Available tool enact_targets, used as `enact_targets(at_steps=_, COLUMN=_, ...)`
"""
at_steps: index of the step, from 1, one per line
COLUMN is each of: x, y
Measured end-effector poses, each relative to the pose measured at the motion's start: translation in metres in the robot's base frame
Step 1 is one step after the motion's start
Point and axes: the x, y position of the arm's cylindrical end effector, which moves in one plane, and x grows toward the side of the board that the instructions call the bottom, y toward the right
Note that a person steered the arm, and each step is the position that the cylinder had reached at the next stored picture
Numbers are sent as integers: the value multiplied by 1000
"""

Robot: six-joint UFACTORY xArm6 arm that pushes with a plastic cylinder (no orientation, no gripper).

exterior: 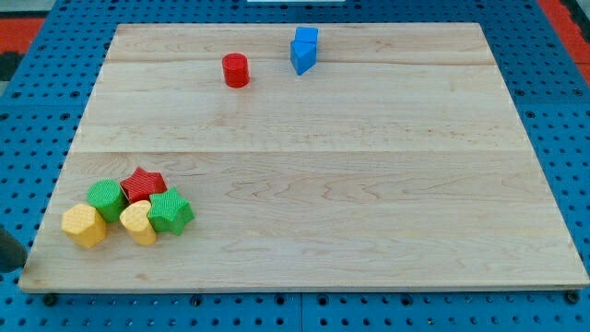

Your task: Adjust the group of blocks at the bottom left side of the board

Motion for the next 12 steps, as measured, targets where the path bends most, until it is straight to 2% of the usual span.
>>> enact_targets(at_steps=2, x=-38, y=60)
enact_targets(at_steps=3, x=-38, y=79)
enact_targets(at_steps=4, x=-38, y=56)
enact_targets(at_steps=5, x=-11, y=58)
enact_targets(at_steps=6, x=7, y=112)
enact_targets(at_steps=8, x=-17, y=121)
enact_targets(at_steps=9, x=1, y=128)
enact_targets(at_steps=10, x=-2, y=172)
enact_targets(at_steps=12, x=-37, y=165)
